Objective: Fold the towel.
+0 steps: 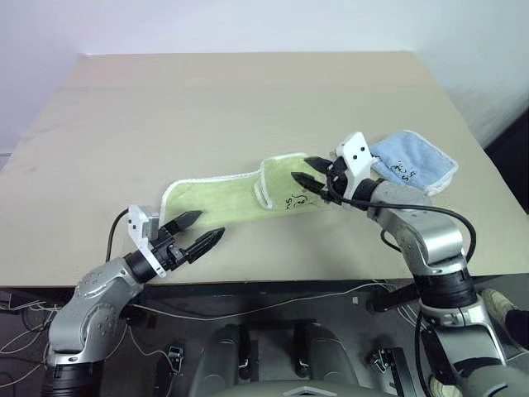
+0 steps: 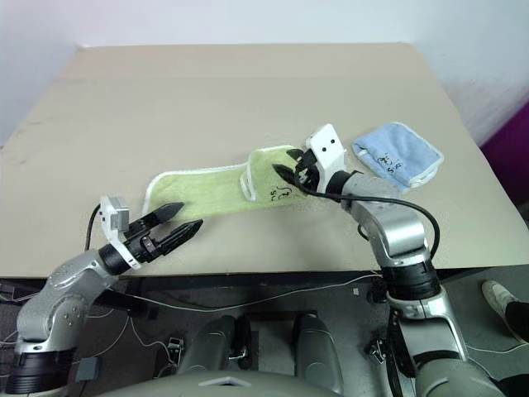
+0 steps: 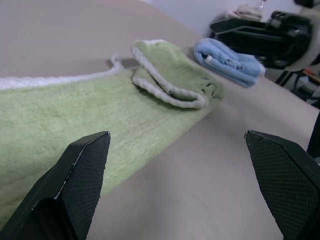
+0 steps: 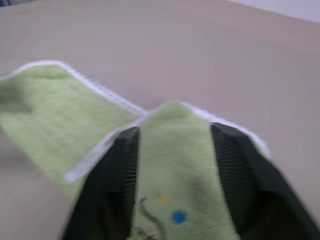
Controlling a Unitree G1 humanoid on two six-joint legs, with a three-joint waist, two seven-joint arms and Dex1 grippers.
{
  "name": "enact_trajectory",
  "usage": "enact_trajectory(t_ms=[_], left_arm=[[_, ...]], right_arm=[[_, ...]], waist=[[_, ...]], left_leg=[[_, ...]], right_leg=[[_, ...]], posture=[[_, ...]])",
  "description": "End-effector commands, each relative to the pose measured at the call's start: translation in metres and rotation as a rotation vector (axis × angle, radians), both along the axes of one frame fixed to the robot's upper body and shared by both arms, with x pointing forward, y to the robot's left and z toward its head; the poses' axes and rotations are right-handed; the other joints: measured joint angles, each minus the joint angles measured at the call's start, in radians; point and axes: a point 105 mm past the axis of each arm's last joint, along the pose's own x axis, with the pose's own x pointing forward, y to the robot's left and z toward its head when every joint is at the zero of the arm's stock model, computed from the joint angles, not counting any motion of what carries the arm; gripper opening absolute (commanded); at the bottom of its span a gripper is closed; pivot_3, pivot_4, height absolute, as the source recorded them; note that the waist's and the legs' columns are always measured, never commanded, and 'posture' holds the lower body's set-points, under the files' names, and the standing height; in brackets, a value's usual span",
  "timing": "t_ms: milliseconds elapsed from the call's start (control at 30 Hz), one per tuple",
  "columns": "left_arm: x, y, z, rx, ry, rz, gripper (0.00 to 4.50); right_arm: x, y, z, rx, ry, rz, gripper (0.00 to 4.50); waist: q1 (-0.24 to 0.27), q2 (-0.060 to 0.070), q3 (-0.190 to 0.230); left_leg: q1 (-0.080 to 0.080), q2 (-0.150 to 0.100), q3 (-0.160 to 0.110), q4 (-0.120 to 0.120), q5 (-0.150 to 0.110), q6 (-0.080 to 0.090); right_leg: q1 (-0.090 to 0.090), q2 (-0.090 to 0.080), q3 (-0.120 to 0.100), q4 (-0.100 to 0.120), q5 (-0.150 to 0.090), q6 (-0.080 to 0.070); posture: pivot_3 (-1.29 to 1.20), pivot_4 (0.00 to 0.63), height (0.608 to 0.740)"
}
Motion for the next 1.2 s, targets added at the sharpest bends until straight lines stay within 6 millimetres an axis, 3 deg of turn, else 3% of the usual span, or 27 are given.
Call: enact_trajectory(t_ms=[33, 133, 367, 467, 867, 1100, 1200], left_arm=[[-0.007, -0.009, 0.011, -0.053, -0.010, 0.004, 4.50], [-0.011, -0.012, 0.008, -0.078, 0.030, 0.034, 4.50], [-0.022, -0.015, -0.002, -0.127, 0.108, 0.166, 4.50], [-0.024, -0.012, -0.008, -0.147, 0.151, 0.243, 4.50], [-0.022, 0.022, -0.015, -0.508, 0.336, 0.643, 4.50], [-0.009, 0.038, -0.019, -0.713, 0.426, 0.759, 4.50], [0.000, 0.040, -0.024, -0.723, 0.474, 0.778, 4.50]], right_arm=[[0.015, 0.008, 0.000, 0.028, -0.040, 0.013, 1.07], [0.027, 0.020, -0.017, 0.019, -0.026, 0.016, 0.04], [0.033, 0.031, -0.079, -0.056, 0.107, 0.025, 0.04], [0.029, 0.032, -0.089, -0.068, 0.119, 0.038, 0.04], [0.032, 0.022, 0.005, 0.095, -0.149, 0.077, 0.04], [0.032, 0.021, 0.024, 0.110, -0.200, 0.074, 0.04], [0.032, 0.018, 0.027, 0.118, -0.209, 0.057, 0.04]], waist=[[0.000, 0.000, 0.000], [-0.002, 0.000, 0.000], [0.000, -0.001, 0.000], [-0.001, -0.002, -0.001], [0.001, -0.002, -0.001], [0.001, -0.002, -0.001], [0.003, -0.002, -0.001]], left_leg=[[0.000, 0.000, 0.000, 0.000, 0.000, 0.000], [0.000, 0.000, 0.000, 0.000, 0.001, -0.001], [0.000, 0.000, 0.000, 0.001, 0.001, -0.002], [0.003, 0.000, 0.000, 0.000, 0.001, -0.002], [0.006, 0.000, -0.001, 0.000, -0.001, 0.000], [0.006, 0.000, -0.002, 0.000, -0.001, 0.000], [0.006, 0.000, -0.002, 0.000, -0.001, 0.000]], right_leg=[[0.000, 0.000, 0.000, 0.000, 0.000, 0.000], [0.000, 0.000, 0.000, 0.000, 0.000, 0.000], [0.001, 0.000, 0.000, 0.000, 0.000, 0.000], [0.004, 0.000, 0.000, 0.000, 0.000, 0.000], [0.007, -0.002, 0.000, 0.000, 0.000, -0.001], [0.007, -0.003, 0.000, -0.001, 0.000, -0.001], [0.007, -0.002, 0.000, -0.001, 0.000, -0.001]], posture=[[0.00, 0.150, 0.740], [0.00, 0.150, 0.740], [0.00, 0.150, 0.740], [0.00, 0.150, 0.740], [0.00, 0.150, 0.740], [0.00, 0.150, 0.740], [0.00, 0.150, 0.740]])
